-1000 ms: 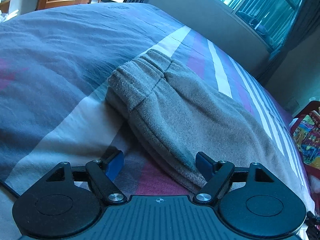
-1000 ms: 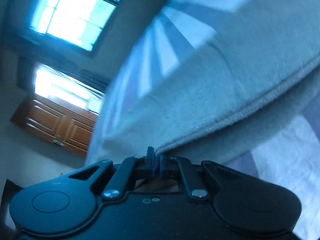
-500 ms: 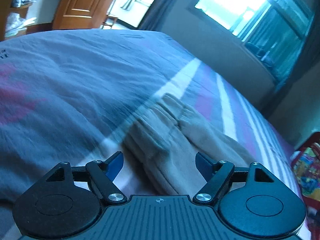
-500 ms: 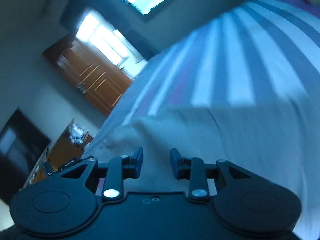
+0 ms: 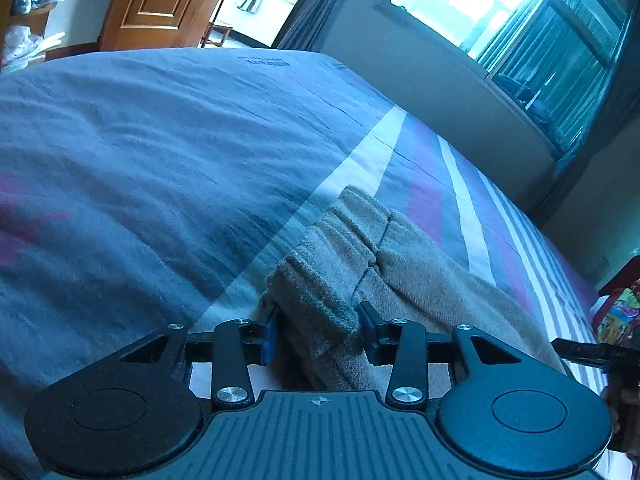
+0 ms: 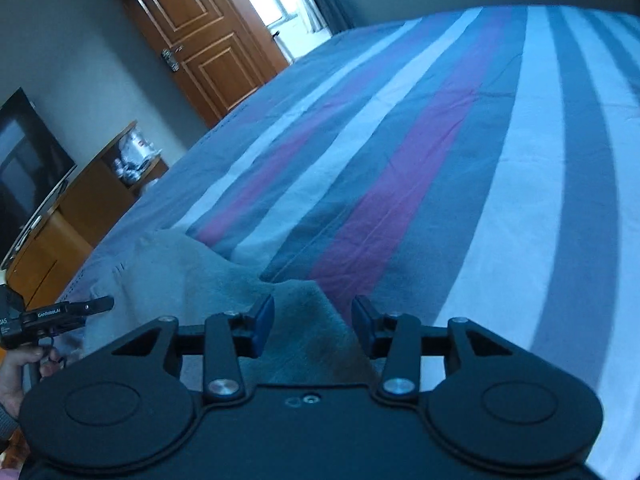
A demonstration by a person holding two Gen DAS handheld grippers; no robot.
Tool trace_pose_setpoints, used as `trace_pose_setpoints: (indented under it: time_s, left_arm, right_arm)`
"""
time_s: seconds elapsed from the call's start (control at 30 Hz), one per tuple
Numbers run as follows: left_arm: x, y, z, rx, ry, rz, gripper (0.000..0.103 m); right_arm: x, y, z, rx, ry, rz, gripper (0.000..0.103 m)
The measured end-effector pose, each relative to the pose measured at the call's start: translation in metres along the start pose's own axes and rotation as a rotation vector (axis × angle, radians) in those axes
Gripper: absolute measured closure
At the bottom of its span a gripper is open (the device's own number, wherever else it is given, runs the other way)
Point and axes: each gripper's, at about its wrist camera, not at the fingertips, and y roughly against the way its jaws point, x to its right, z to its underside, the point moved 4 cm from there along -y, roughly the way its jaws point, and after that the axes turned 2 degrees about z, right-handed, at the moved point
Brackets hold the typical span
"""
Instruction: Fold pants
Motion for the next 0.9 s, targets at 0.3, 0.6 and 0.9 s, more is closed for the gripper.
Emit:
trace_pose_setpoints:
  time_s: [0.3, 0.6, 0.9]
  left_arm:
    - [-0.001, 0.0, 0.001, 0.004, 0.007, 0.009, 0.062]
    - [0.009, -0.004, -0.019, -0.008, -0.09, 0.009, 0.071]
    - [-0.01, 0.045, -0.01, 0.073, -0.051, -0.06, 0.04]
  right_arm:
    - [-0.015, 0.003, -0.012, -0.075, 0.028, -0.166, 0.067]
    - [-0.018, -0.001, -0.033, 0.061, -0.036, -0.068, 0.097]
    - [-0.018, 0.036, -0.009, 0.166, -0.071, 0.138, 0.081]
